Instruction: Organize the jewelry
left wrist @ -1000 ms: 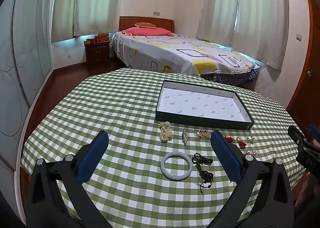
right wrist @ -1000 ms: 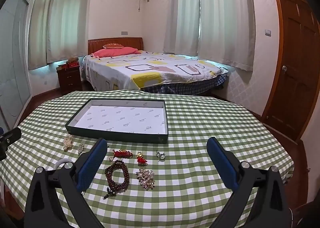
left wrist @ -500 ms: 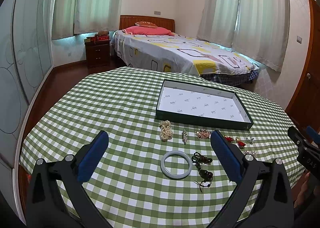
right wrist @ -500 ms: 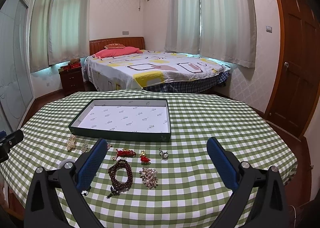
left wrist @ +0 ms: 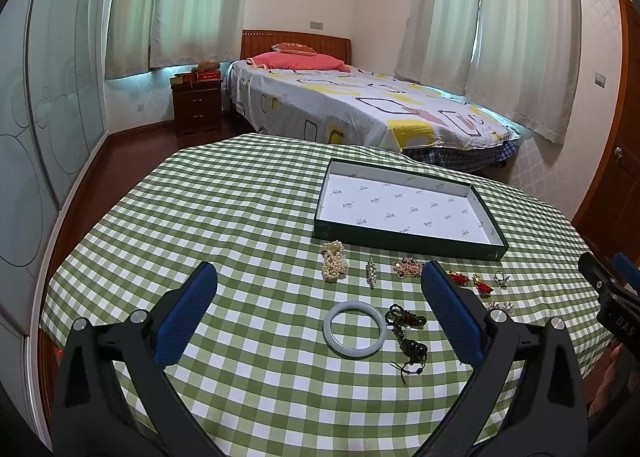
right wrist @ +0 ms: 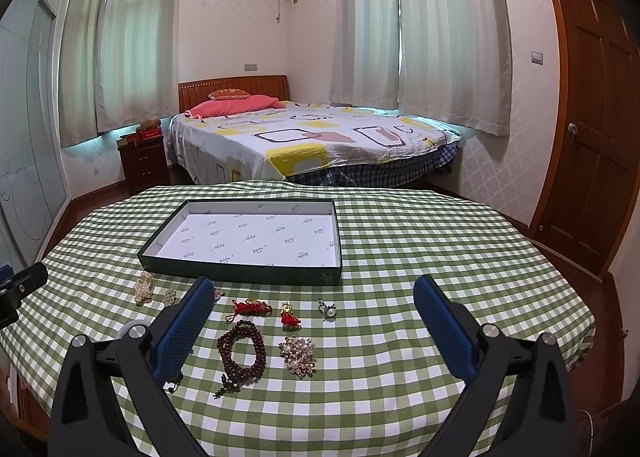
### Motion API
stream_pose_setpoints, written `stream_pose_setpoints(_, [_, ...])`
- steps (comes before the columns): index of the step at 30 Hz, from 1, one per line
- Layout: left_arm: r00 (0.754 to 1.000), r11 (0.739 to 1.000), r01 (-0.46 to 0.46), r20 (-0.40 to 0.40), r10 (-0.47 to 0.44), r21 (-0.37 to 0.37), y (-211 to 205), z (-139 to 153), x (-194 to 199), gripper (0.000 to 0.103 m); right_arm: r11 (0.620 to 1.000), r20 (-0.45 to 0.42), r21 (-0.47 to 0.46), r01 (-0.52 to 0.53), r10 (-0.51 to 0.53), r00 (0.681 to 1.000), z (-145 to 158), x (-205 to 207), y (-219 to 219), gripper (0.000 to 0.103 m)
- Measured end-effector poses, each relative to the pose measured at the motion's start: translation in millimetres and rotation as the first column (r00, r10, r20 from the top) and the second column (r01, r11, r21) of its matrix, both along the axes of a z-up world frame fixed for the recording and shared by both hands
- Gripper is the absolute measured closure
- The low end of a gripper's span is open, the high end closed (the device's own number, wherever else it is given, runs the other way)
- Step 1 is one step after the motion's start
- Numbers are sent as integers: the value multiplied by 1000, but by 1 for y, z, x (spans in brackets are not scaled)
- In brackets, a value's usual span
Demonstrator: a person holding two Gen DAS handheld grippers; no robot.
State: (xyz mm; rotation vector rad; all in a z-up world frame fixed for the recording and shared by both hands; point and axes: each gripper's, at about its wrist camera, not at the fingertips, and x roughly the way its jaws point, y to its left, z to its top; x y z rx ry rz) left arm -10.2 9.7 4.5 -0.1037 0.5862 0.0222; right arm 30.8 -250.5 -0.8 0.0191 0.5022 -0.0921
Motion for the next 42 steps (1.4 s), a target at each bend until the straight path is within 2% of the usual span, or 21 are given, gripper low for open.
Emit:
stream_pose_setpoints(31, [1000,1000,4,-1,-4,-8,1,-2,0,4,1000,11,8,-6,6,1000,0,0,0,6])
stream_pose_setpoints(42, [1000,1000,10,-9,-10,15,-2,-18,5,4,999,18,32,-19,18,1000,-14,2,-8,6])
